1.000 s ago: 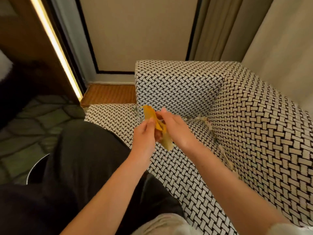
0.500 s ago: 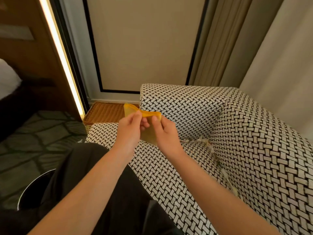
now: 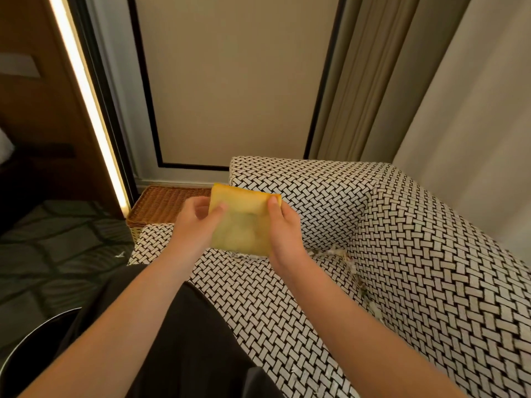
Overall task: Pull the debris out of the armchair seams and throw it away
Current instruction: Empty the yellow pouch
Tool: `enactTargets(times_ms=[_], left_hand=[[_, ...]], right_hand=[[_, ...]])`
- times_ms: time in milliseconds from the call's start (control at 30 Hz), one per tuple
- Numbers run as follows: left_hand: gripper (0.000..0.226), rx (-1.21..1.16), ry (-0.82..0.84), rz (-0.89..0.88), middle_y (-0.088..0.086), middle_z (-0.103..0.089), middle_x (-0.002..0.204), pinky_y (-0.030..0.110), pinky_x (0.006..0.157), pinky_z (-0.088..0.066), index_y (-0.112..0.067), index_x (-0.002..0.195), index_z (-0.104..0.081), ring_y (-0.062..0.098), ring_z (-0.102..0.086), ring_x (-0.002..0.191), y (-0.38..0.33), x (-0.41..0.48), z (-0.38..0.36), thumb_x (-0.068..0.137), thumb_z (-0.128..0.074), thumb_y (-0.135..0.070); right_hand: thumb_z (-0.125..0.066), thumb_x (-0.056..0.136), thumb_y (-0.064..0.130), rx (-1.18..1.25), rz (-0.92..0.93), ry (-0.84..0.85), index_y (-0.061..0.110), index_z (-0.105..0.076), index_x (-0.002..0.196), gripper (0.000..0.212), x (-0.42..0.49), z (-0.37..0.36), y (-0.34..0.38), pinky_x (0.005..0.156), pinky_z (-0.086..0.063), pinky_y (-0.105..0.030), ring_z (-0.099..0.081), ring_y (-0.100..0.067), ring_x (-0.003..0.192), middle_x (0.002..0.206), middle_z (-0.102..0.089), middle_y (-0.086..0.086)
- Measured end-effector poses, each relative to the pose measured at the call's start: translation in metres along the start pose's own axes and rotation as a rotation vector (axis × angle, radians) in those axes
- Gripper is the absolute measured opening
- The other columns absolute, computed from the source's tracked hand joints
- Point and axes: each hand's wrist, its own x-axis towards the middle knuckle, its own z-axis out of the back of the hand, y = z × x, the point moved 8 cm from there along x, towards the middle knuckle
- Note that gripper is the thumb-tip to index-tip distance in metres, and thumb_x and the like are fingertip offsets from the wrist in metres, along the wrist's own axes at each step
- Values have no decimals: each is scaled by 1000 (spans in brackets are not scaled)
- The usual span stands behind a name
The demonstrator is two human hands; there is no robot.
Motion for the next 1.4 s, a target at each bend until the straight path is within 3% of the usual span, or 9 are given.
enactTargets(times_ms=[133, 267, 367, 600, 733, 933, 1033, 1133, 1400], left_hand=[[17, -57, 155, -16, -8, -59, 97, 24, 70, -39, -31, 87, -58, 6, -52, 90, -2, -6, -13, 95, -45, -38], [25, -6, 84, -62, 4, -62, 90, 30, 73, -46, -11, 90, -63, 16, -57, 82, -8, -4, -10, 93, -50, -31], [32, 23, 28, -100, 10, -58, 83, 30, 66, -43, 4, 92, -61, 19, -54, 76, -11, -1, -7, 92, -52, -27], [27, 22, -68, -118, 6, -52, 70, 27, 57, -38, -2, 74, -56, 17, -48, 65, -7, -3, -5, 91, -54, -23], [29, 8, -68, -116, 8, -54, 72, 28, 59, -40, 3, 81, -59, 17, -50, 66, -4, -2, -6, 92, -54, -23], [32, -24, -46, -54, 6, -55, 74, 30, 61, -41, -2, 81, -60, 18, -52, 70, 7, 2, -6, 92, -52, -31], [26, 34, -11, -46, 2, -56, 82, 28, 62, -42, -12, 82, -59, 14, -52, 74, 15, 2, -5, 94, -48, -32], [17, 107, -21, -57, -4, -55, 85, 26, 60, -39, -26, 81, -55, 10, -50, 77, 26, 3, 0, 95, -46, -28], [22, 135, -12, 4, 12, -61, 93, 33, 67, -41, -13, 88, -61, 26, -54, 85, 60, 11, 3, 95, -47, -29]], right_hand=[[-38, 99, 34, 0, -22, -17, 11, -52, 87, 29, 2, 1, -4, 74, -37, -32, -41, -17, 79, 80, -44, -1], [-38, 98, 34, 2, -90, -28, 17, -56, 98, 25, 6, 3, -10, 77, -44, -31, -48, -13, 84, 91, -52, 3], [-40, 97, 37, 14, -118, -26, 23, -58, 96, 23, 8, 2, -12, 87, -51, -42, -54, -20, 95, 102, -57, -2], [-54, 92, 26, -15, -124, 99, 25, -59, 89, 5, 11, -2, -10, 90, -49, -46, -55, -21, 95, 100, -60, -4], [-48, 94, 24, -79, -116, 109, 21, -59, 86, 14, 14, 1, -13, 86, -48, -44, -52, -21, 91, 95, -57, -5], [-46, 96, 21, -373, 36, 146, 14, -59, 82, 20, 14, 7, -6, 64, -40, -21, -47, -8, 71, 76, -54, 5], [-47, 94, 18, -518, 130, 171, 13, -64, 87, 19, 8, 1, -10, 63, -43, -24, -49, -7, 65, 71, -56, 8], [-48, 93, 18, -594, 162, 216, 13, -64, 99, 18, -2, -15, -21, 70, -46, -25, -55, -9, 77, 87, -62, 4], [-52, 91, 31, -819, 261, 140, 8, -66, 92, 27, 3, -40, -35, 88, -44, -40, -52, -24, 96, 100, -60, -9]])
